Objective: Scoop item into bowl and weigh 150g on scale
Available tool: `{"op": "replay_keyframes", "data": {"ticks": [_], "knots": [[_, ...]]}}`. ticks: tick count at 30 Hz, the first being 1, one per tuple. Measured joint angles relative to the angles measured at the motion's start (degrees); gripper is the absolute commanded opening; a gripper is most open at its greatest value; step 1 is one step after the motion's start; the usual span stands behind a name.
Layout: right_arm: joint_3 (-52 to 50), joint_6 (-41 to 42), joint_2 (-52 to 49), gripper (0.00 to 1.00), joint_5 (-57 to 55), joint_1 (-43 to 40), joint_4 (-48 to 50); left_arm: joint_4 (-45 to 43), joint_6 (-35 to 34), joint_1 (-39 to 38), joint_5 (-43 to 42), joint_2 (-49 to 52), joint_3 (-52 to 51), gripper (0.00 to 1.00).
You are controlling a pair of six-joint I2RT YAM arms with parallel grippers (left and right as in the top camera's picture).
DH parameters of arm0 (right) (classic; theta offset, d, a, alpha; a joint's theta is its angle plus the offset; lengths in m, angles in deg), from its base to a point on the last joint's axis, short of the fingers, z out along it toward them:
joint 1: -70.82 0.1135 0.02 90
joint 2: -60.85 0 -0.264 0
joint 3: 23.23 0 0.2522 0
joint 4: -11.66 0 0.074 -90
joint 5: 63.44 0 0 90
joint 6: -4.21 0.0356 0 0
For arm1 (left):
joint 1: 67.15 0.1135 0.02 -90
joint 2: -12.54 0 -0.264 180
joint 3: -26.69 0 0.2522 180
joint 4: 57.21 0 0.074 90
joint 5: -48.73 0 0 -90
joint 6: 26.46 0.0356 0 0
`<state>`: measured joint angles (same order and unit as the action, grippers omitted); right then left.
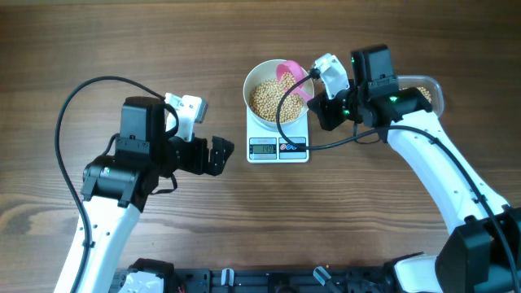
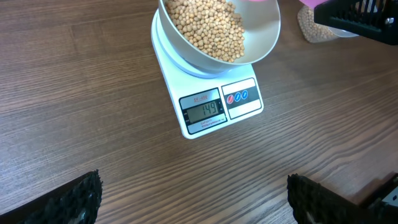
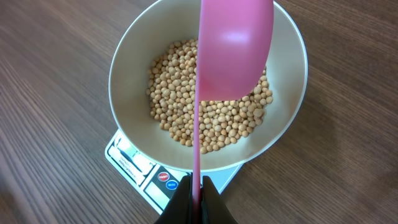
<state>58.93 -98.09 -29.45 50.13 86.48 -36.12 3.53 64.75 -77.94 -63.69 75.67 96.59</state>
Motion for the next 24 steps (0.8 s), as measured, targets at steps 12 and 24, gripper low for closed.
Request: {"op": "replay_keyframes", "data": {"ticks": [12,24], "knots": [[0.0,0.0,0.0,0.04,0.0,0.0,0.3,0.0,0.0,0.0,0.0,0.0,0.0,1.0],[0.0,-1.5,0.0,0.04,0.0,0.0,0.7,0.0,0.0,0.0,0.0,0.0,0.0,1.0]]}}
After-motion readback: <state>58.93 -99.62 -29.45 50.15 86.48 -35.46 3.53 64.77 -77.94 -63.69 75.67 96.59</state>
